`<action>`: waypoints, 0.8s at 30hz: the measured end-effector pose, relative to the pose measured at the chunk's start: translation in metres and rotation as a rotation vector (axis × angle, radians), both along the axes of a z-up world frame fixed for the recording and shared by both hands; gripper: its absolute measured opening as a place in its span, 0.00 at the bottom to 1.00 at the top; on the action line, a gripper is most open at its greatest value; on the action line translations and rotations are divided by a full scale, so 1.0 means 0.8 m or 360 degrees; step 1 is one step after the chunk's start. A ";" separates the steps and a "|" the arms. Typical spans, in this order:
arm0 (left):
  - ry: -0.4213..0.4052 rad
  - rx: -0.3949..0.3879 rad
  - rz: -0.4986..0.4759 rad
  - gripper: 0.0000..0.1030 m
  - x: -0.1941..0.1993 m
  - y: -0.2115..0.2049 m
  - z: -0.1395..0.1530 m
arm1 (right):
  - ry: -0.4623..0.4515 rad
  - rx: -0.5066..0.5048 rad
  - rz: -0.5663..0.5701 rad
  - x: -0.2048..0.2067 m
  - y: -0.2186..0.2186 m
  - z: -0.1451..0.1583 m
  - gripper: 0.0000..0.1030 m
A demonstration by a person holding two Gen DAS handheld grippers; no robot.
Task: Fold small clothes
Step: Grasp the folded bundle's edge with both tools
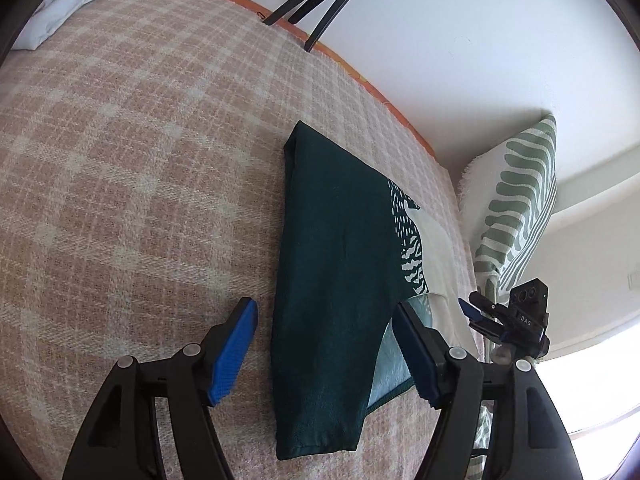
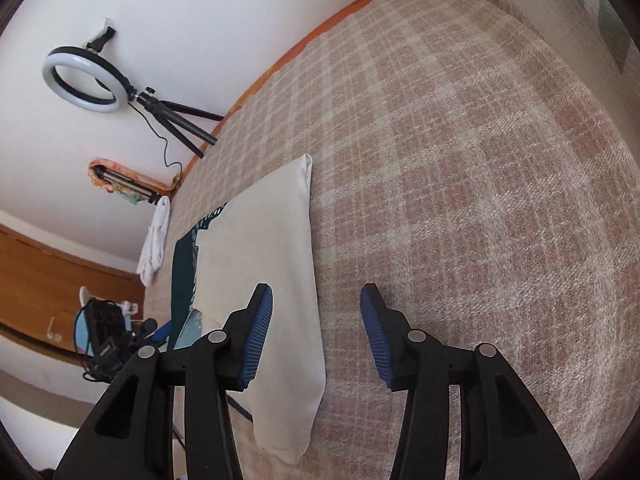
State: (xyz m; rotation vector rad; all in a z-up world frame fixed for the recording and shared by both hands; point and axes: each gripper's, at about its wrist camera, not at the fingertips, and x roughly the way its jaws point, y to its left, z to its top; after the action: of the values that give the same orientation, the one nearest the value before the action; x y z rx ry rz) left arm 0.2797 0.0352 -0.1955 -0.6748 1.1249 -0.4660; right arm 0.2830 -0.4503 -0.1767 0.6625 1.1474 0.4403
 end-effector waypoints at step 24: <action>-0.0076 0.0142 -0.0024 0.04 0.038 -0.062 -0.004 | -0.0039 -0.0039 0.0182 0.012 0.098 0.003 0.05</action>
State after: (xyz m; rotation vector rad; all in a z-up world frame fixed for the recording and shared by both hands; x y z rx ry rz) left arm 0.3098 -0.0141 -0.1986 -0.5751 1.1000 -0.4402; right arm 0.2929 -0.3723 -0.1746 0.5707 1.1691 0.5291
